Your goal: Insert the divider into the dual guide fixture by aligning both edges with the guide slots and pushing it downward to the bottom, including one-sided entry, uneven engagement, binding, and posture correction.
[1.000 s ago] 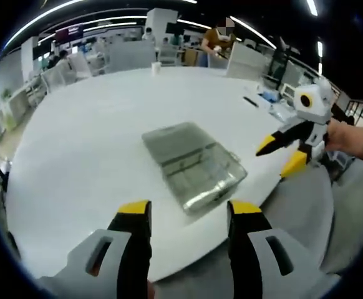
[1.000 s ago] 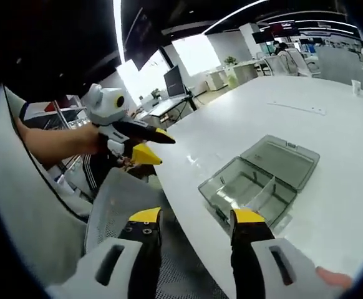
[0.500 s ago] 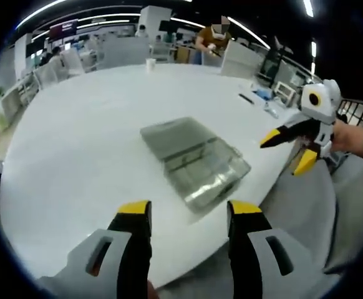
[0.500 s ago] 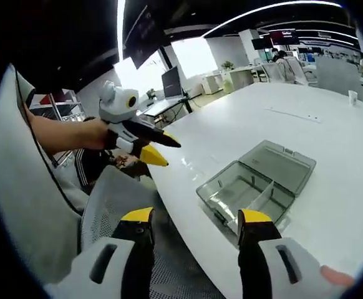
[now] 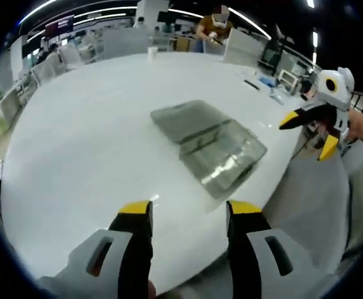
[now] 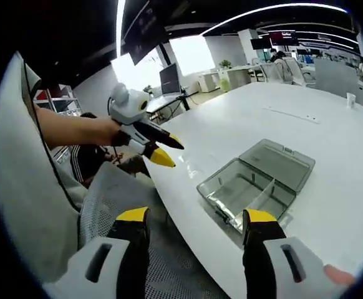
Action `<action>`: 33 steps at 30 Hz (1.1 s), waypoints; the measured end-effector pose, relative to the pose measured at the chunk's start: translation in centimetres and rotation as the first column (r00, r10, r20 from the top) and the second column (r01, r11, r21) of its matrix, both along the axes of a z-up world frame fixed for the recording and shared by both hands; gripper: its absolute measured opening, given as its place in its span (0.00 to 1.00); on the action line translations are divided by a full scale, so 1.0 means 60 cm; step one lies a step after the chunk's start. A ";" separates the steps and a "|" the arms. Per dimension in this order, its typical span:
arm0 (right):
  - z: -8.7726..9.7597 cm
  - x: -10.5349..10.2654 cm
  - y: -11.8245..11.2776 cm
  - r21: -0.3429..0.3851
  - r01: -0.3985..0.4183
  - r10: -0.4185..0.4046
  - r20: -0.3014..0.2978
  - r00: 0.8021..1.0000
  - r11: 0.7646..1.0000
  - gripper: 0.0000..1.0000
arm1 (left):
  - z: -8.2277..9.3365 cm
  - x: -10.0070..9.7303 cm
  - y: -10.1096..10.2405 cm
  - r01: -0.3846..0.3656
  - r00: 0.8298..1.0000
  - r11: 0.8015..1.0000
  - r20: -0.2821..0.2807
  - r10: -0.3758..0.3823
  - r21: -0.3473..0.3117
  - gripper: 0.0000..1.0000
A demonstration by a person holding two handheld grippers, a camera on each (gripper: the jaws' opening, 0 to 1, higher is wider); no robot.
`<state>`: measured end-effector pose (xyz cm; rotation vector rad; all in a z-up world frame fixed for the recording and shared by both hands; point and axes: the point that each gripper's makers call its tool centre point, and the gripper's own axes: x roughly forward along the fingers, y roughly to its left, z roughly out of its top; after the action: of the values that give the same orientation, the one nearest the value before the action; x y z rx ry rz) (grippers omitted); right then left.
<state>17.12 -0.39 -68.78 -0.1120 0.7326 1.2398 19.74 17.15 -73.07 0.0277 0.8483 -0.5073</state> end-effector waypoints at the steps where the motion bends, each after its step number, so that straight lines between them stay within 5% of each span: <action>1: 0.000 0.000 0.000 -0.004 0.000 0.000 0.002 1.000 1.000 0.59 | -0.003 0.002 0.002 -0.001 1.000 1.000 -0.006 0.001 0.004 0.45; 16: -0.002 0.004 0.005 -0.021 -0.018 0.018 0.008 1.000 1.000 0.60 | -0.072 0.021 0.028 -0.021 0.990 0.996 -0.139 0.033 0.089 0.45; 33: 0.000 0.015 0.003 -0.019 -0.015 0.015 0.016 1.000 1.000 0.60 | -0.102 0.038 0.046 -0.113 0.962 0.984 -0.230 0.143 0.139 0.43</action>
<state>18.04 -0.19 -68.80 -0.1431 0.7312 1.2448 22.03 19.93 -79.20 0.0259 1.1107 -0.3384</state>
